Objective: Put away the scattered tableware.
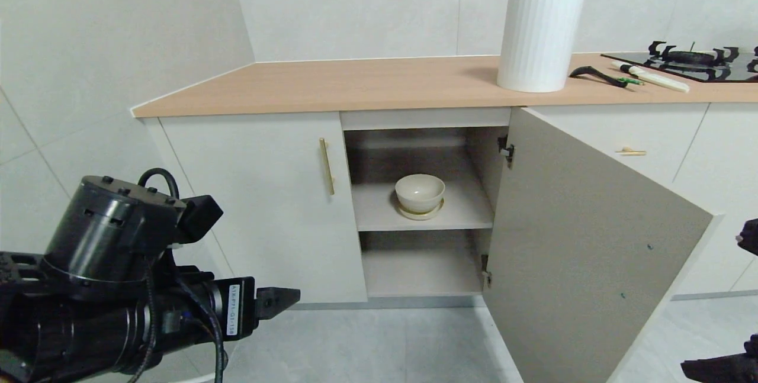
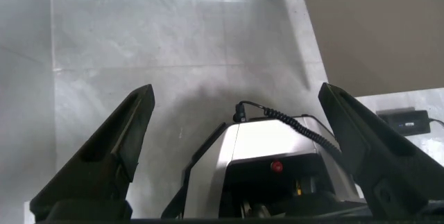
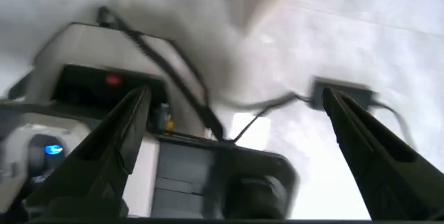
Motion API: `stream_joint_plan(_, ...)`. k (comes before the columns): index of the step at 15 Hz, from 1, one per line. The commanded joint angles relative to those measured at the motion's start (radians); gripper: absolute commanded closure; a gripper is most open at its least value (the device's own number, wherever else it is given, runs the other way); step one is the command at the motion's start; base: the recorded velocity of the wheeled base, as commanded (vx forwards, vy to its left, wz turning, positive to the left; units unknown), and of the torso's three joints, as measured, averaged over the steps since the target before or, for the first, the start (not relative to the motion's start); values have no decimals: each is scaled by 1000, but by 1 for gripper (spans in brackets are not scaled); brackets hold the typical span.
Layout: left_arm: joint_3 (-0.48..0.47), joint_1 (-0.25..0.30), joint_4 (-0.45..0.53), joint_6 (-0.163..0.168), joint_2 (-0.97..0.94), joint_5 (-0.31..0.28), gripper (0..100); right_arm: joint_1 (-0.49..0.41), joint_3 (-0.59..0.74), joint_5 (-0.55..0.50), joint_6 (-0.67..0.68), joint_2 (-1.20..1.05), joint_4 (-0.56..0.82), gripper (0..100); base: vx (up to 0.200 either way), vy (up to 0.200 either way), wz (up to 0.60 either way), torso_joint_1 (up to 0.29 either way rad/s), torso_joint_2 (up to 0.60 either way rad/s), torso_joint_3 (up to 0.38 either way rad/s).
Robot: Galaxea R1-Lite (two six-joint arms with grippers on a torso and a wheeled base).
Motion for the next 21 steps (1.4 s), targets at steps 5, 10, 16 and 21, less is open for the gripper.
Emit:
stream_joint_plan(5, 0, 0, 0, -1, 3, 1, 0, -187, -16, -104, -55, 9, 2, 0, 0, 0, 0, 0, 0, 0)
stream_joint_plan(10, 2, 0, 2, -1, 17, 1, 0, -411, -15, -104, -153, 45, -91, 0, 0, 0, 0, 0, 0, 0)
stream_joint_plan(16, 0, 0, 0, -2, 18, 1, 0, -540, -16, -98, -146, 155, -246, 0, 0, 0, 0, 0, 0, 0)
stream_joint_plan(21, 0, 0, 0, -2, 17, 1, 0, -549, -10, -95, -70, 270, -349, 0, 0, 0, 0, 0, 0, 0)
